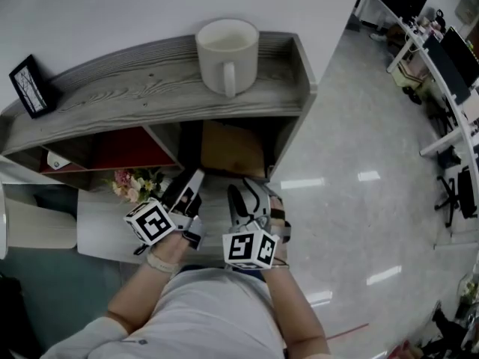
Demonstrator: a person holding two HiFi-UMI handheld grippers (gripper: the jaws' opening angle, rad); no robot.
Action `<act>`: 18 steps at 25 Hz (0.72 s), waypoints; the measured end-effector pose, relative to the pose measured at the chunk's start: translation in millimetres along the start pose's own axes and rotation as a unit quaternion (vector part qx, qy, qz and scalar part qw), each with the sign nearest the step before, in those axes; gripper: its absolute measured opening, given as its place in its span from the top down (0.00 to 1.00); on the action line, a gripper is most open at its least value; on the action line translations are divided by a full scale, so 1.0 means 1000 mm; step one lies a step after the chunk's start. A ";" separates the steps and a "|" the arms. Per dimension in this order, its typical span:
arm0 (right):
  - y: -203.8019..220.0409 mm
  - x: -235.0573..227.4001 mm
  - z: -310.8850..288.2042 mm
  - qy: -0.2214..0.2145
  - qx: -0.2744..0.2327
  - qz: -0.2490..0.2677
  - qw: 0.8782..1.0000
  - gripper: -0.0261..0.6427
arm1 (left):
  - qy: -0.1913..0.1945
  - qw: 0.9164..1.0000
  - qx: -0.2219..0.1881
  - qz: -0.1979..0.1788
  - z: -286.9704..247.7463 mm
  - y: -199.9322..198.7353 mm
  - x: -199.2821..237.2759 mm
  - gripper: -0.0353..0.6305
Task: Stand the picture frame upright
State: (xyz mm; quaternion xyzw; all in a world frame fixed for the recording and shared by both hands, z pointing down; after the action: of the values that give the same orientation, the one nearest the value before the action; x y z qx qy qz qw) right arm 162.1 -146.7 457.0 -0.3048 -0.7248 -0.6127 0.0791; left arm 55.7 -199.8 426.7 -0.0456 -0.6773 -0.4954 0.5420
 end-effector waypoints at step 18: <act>0.005 -0.013 -0.017 0.058 0.003 0.023 0.998 0.81 | 0.050 0.997 0.026 -0.055 -0.003 -0.007 -0.038 0.79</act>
State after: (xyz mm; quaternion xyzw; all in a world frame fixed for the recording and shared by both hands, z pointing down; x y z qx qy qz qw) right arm 170.8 -167.3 458.4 -0.2852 -0.7137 -0.6251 0.1365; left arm 69.0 -187.1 392.5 0.0303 -0.6636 -0.5084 0.5480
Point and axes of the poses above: the fingertips, and each gripper's own axes: z backward along the fingers, x to its left, y out of its underside, the point moved 3 cm from there along z, backward along the fingers, and after that the axes turned 6 degrees about -x, right-handed, at the moved point
